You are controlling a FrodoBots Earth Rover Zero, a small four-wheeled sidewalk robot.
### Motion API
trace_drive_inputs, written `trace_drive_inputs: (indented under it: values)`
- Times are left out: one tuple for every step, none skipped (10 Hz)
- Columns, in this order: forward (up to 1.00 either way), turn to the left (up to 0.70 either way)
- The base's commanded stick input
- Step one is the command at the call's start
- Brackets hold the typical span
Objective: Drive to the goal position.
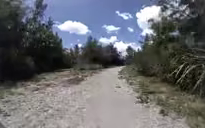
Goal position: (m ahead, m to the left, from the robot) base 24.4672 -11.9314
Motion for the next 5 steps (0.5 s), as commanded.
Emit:
trace_drive_inputs:
  values:
    - [0.7, 0.0]
    - [0.7, 0.0]
    - [0.7, 0.0]
    - [0.7, 0.0]
    - [0.7, 0.0]
